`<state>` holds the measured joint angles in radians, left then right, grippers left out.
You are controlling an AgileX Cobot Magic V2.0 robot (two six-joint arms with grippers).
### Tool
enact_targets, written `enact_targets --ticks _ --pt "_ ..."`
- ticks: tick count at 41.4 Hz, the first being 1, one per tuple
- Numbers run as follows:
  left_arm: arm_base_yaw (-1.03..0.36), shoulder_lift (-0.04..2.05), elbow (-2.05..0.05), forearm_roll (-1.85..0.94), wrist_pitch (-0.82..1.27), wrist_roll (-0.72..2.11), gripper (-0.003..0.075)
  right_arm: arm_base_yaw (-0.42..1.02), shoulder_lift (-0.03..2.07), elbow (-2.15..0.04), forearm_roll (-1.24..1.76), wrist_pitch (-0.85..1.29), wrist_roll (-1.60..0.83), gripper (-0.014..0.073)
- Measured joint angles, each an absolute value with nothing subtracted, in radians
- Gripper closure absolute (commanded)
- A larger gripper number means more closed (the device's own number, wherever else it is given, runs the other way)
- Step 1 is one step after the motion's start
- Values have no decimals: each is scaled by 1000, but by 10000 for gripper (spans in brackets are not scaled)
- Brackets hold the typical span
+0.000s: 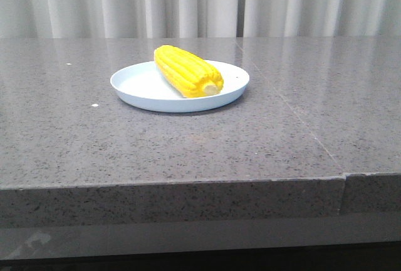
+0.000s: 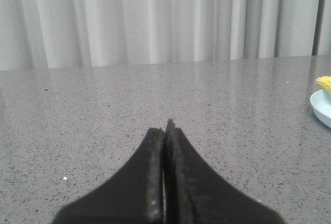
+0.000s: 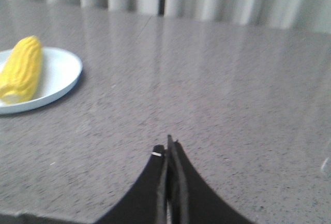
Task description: Place corn on plate with both arms
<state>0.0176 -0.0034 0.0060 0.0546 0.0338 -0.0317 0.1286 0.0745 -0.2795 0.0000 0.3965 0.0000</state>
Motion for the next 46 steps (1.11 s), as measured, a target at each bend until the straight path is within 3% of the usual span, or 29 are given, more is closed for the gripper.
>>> enact_targets --ticks 15,46 --pt "18 -3 6 55 34 -32 740 14 -10 17 0 99 0 662" --pt "18 -3 6 55 34 -32 740 4 -10 27 13 0 31 662"
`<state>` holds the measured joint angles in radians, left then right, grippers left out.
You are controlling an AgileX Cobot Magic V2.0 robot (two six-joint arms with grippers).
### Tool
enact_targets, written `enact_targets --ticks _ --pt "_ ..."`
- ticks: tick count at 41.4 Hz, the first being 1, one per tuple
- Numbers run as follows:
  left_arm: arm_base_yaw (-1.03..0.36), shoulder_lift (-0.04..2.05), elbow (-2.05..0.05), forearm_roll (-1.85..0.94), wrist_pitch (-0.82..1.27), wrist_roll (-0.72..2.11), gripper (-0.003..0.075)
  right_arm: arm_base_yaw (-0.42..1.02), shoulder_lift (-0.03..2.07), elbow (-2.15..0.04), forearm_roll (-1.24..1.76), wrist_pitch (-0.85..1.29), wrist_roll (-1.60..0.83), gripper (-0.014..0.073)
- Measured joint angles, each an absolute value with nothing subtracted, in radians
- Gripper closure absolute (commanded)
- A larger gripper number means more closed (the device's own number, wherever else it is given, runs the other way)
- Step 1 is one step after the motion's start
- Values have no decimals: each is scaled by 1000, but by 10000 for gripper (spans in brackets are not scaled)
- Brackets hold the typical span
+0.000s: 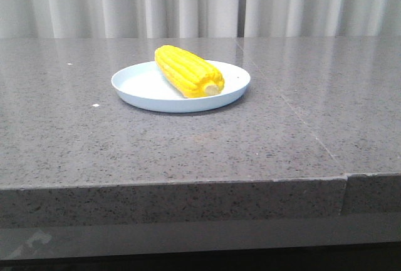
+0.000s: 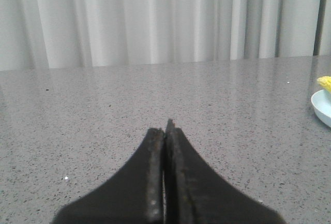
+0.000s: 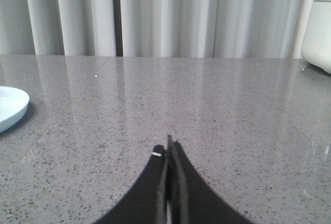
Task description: Place corn on plate with both arms
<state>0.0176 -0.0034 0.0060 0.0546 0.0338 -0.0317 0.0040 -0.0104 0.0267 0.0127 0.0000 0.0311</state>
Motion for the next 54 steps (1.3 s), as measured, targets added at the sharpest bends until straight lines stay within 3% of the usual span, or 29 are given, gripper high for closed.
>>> enact_targets --ticks 54 --pt "18 -3 6 55 34 -32 740 47 -10 27 14 0 49 662"
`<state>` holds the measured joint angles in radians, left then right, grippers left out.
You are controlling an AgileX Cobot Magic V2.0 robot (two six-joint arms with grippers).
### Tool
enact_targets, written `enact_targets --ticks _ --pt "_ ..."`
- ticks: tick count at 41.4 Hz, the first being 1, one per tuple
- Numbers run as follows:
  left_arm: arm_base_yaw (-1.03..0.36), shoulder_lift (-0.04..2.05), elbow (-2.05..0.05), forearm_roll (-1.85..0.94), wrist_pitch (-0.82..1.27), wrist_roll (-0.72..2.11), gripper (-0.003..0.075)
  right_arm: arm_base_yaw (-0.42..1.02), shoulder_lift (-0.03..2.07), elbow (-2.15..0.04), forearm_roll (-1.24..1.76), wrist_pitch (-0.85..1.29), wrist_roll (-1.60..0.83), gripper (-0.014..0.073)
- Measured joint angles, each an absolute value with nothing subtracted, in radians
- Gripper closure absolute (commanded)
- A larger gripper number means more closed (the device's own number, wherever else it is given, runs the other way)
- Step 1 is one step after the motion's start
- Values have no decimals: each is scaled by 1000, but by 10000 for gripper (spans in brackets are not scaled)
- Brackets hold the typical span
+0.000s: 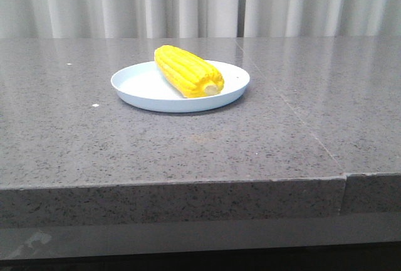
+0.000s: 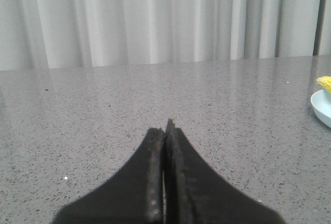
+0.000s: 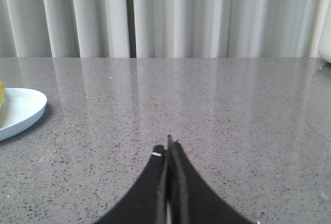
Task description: Place corn on plate with both arms
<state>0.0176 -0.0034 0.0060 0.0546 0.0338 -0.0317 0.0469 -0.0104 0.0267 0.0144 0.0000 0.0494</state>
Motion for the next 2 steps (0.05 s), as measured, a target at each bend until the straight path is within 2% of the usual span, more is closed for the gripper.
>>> enact_targets --ticks 2 --pt "18 -3 6 55 34 -32 740 47 -10 27 14 0 49 662"
